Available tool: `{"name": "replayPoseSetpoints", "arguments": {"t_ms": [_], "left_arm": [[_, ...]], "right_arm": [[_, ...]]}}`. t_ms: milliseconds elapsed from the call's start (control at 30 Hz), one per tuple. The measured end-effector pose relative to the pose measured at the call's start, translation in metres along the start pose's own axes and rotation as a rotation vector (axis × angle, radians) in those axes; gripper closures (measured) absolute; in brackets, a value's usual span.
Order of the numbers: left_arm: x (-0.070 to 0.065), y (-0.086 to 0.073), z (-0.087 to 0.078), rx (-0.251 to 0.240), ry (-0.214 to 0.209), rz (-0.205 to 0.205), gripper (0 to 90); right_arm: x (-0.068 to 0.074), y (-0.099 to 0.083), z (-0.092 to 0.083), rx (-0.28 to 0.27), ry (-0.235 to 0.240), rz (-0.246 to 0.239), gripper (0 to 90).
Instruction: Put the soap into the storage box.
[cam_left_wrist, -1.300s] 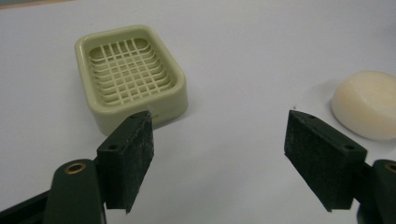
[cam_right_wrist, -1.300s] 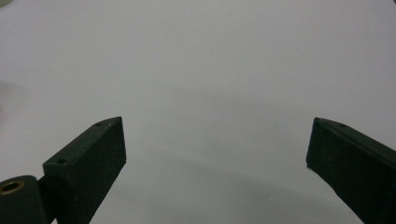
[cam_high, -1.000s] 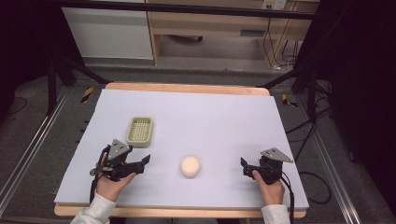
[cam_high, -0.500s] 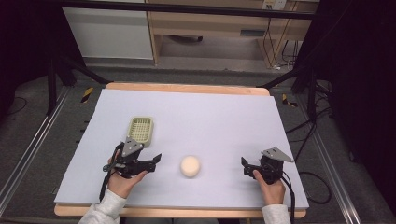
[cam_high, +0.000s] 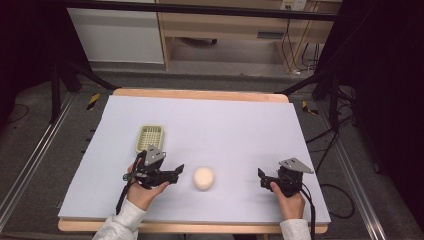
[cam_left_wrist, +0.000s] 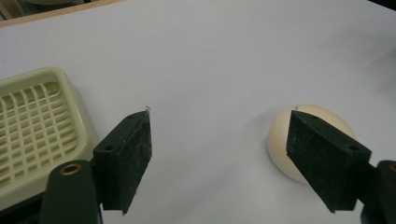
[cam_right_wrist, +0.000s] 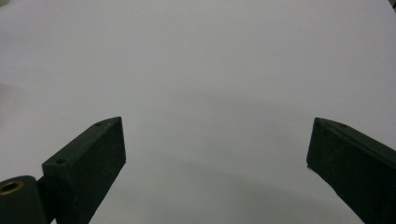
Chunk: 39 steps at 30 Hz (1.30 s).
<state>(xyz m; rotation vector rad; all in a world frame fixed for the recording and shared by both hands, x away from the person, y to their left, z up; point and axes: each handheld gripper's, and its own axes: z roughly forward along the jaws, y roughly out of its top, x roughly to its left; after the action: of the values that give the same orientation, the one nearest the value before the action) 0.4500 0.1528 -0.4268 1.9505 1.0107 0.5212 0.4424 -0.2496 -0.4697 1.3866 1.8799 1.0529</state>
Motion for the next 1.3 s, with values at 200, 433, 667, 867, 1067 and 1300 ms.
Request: {"name": "replayPoseSetpoints", "arguments": {"t_ms": [200, 433, 667, 867, 1067, 1300], "left_arm": [[-0.007, 0.003, 0.007, 0.014, -0.010, 0.009, 22.3], [-0.012, 0.006, 0.012, 0.025, -0.015, 0.025, 22.0], [-0.019, 0.008, 0.019, 0.031, -0.029, 0.025, 21.8], [-0.025, 0.008, 0.025, 0.044, -0.042, 0.039, 21.7], [-0.031, 0.006, 0.031, 0.062, -0.052, 0.046, 21.5], [-0.038, 0.005, 0.037, 0.075, -0.062, 0.060, 21.5]], "right_arm": [[0.000, 0.000, 0.000, -0.001, 0.001, 0.001, 4.9], [0.000, 0.000, 0.000, 0.001, 0.003, 0.001, 4.9], [0.000, 0.000, 0.000, -0.001, 0.001, -0.001, 4.9], [0.000, 0.000, 0.000, -0.003, 0.002, 0.001, 4.9], [0.001, 0.000, 0.000, -0.003, 0.004, -0.001, 4.9], [0.001, 0.000, 0.000, 0.000, 0.002, -0.005, 4.9]]}}
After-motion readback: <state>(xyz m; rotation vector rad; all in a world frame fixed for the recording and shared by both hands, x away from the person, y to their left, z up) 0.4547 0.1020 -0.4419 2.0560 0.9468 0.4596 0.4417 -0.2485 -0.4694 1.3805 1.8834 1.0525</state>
